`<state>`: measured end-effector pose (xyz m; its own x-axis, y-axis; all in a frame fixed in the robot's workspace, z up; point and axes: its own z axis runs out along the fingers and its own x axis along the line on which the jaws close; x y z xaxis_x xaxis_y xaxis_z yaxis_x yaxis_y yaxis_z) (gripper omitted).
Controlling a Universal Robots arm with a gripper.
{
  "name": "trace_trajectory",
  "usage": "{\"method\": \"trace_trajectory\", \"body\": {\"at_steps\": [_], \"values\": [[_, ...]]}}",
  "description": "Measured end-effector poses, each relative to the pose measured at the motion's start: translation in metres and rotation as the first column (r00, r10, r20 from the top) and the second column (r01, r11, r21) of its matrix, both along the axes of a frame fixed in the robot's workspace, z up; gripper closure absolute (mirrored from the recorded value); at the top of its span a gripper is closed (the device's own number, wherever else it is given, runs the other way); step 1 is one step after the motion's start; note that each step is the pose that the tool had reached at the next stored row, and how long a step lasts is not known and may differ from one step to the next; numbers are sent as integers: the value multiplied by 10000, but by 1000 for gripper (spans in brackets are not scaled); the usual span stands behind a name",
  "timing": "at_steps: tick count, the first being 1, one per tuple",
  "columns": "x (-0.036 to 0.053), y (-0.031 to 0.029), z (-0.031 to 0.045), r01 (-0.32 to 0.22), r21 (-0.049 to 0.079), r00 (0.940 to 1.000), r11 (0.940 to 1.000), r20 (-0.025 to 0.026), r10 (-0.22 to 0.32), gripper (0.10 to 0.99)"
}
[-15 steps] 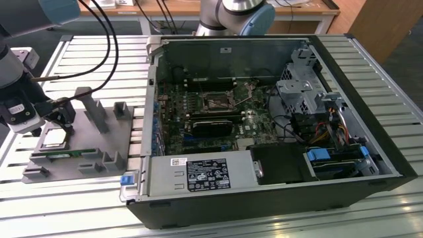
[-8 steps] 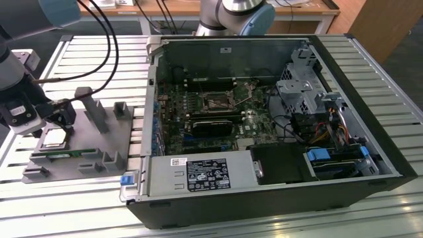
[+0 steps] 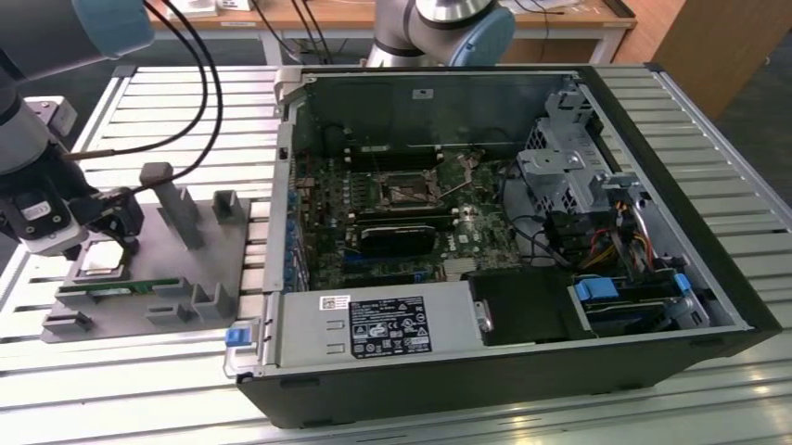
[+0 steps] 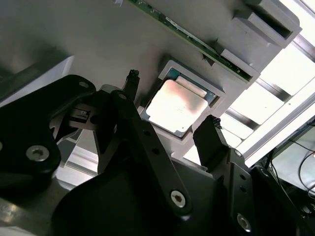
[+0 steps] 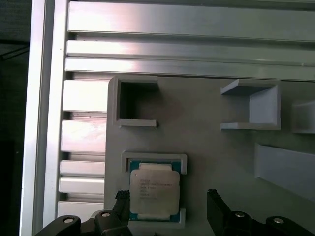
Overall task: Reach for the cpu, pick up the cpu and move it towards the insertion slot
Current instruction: 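Pick up the cpu and move it towards the insertion slot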
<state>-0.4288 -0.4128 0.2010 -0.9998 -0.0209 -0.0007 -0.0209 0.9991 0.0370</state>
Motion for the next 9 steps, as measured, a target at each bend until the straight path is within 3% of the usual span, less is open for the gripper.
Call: {"method": "trace_trajectory", "body": {"at_steps": [9], "values": [[-11, 0, -66, 0, -1, 10000, 10000, -2, 0, 365]]}}
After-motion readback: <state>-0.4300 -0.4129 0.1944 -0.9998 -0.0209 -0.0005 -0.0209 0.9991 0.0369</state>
